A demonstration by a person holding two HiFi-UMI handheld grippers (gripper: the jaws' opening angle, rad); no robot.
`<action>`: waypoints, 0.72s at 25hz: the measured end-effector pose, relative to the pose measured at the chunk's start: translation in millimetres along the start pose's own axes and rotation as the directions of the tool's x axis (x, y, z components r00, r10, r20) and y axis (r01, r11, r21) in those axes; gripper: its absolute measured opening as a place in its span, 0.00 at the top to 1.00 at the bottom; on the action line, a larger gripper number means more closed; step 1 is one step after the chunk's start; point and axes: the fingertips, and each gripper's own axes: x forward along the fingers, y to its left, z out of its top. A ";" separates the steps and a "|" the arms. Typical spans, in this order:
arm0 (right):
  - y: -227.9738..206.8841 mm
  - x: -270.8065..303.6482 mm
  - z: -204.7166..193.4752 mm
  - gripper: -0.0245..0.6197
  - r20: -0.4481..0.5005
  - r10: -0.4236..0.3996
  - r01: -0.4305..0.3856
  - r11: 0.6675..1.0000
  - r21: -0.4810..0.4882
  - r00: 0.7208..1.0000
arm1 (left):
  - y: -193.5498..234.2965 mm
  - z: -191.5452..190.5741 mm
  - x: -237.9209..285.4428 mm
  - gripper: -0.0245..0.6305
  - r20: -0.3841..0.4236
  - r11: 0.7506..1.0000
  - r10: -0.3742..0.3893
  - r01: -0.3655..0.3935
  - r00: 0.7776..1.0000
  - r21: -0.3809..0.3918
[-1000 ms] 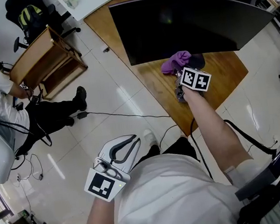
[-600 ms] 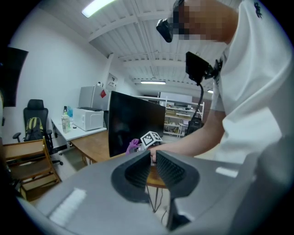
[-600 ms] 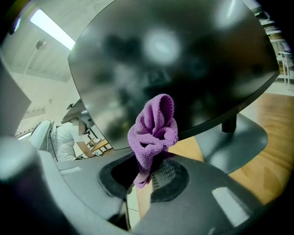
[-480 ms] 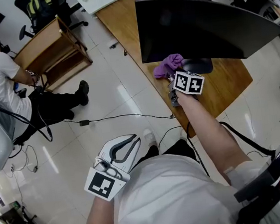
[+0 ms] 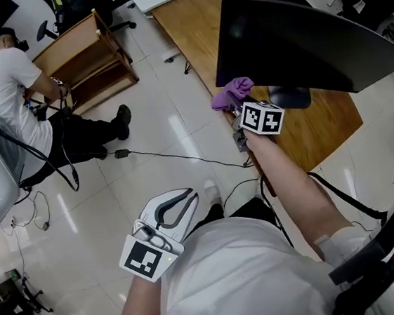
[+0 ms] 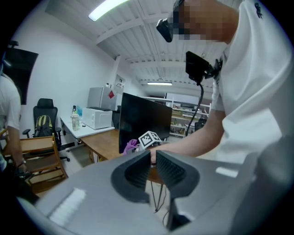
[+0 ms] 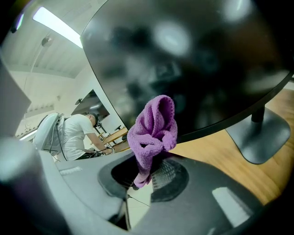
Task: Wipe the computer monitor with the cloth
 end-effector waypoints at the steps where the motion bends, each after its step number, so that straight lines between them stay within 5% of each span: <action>1: 4.5 2.2 -0.3 0.89 -0.003 0.006 -0.006 1.000 -0.003 1.000 | 1.4 -0.6 -1.7 0.88 0.000 1.000 0.006 -0.006 1.000 -0.005; 18: 46.3 -2.5 23.1 0.89 0.031 0.073 -0.074 0.997 0.018 0.997 | 9.7 0.1 -0.7 0.88 0.026 1.000 -0.009 0.009 1.000 -0.007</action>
